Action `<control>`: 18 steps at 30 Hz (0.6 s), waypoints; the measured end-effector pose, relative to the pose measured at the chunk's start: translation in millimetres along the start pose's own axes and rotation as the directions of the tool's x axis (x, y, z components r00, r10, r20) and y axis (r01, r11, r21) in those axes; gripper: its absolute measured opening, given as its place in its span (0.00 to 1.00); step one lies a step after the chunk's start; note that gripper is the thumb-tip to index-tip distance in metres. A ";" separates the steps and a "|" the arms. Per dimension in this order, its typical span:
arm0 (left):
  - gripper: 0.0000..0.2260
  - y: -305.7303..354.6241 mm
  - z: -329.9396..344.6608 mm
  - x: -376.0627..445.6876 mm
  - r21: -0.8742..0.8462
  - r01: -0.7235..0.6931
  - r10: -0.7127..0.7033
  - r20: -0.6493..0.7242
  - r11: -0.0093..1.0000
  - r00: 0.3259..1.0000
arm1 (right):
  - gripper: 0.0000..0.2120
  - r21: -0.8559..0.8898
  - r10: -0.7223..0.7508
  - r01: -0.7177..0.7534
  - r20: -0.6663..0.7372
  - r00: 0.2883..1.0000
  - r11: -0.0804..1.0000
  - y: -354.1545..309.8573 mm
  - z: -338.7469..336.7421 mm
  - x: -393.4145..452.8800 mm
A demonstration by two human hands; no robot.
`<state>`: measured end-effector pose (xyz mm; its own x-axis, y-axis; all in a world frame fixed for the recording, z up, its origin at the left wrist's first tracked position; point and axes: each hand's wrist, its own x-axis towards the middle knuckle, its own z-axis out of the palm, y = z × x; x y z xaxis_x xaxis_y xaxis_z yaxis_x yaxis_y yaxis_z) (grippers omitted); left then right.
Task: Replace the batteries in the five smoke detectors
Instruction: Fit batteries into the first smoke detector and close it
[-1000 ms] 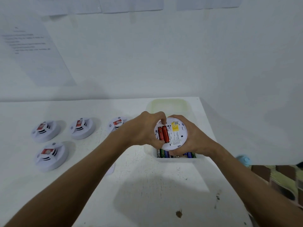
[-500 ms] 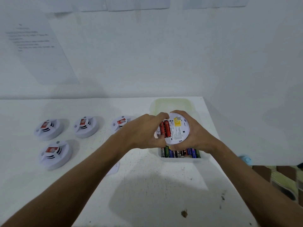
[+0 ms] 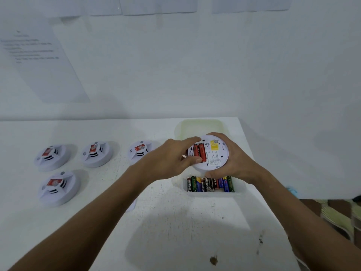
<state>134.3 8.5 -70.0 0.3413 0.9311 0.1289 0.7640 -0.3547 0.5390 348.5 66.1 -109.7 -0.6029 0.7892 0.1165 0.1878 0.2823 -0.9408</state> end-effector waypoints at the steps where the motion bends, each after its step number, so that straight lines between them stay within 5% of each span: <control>1: 0.22 -0.4 1.2 0.5 0.023 -0.009 0.009 0.002 1.000 1.000 | 0.42 0.002 0.000 0.000 -0.003 1.000 1.000 0.1 -1.0 -0.2; 7: 0.16 0.2 10.4 3.1 0.086 -0.105 0.109 -0.038 0.991 0.993 | 0.42 0.015 0.010 -0.009 -0.055 0.998 1.000 3.0 -6.9 2.5; 18: 0.10 13.7 4.1 27.2 -0.084 0.102 -0.119 -0.218 0.991 0.969 | 0.43 0.004 0.028 -0.028 -0.148 0.989 1.000 9.9 -19.6 5.2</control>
<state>156.4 28.6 -62.5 0.1206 0.9627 0.2424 0.7461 -0.2489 0.6175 362.4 83.7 -112.2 -0.4760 0.8689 0.1357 0.2016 0.2580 -0.9449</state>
